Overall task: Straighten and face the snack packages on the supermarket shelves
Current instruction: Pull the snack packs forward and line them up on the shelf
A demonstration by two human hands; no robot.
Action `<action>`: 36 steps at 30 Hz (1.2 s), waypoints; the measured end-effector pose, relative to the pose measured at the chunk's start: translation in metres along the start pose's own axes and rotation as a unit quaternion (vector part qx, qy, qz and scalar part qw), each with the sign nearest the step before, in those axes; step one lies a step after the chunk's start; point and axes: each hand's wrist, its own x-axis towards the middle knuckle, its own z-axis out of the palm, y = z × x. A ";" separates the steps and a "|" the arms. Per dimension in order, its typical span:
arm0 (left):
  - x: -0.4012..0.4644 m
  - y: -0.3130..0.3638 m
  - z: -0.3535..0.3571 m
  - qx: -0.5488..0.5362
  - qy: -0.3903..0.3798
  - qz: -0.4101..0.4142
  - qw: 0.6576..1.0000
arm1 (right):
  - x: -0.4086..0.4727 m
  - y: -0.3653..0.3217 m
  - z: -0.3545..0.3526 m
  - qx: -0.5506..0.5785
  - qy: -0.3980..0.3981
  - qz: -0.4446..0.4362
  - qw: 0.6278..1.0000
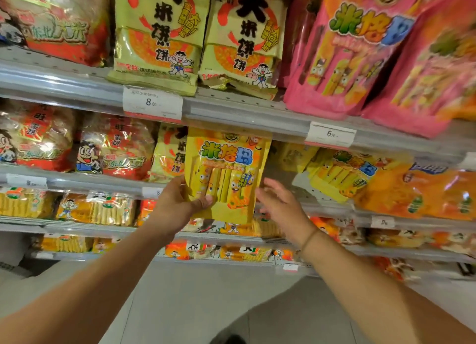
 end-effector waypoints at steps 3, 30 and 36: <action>0.006 0.005 0.040 0.061 -0.074 -0.021 0.995 | -0.010 0.002 -0.029 0.031 0.009 -0.001 0.999; -0.006 0.112 0.099 0.582 0.312 0.452 0.600 | 0.096 0.044 -0.138 -0.129 0.167 0.021 0.977; 0.016 0.113 0.103 0.653 0.251 0.354 0.621 | 0.095 0.050 -0.136 -0.128 0.143 -0.004 0.981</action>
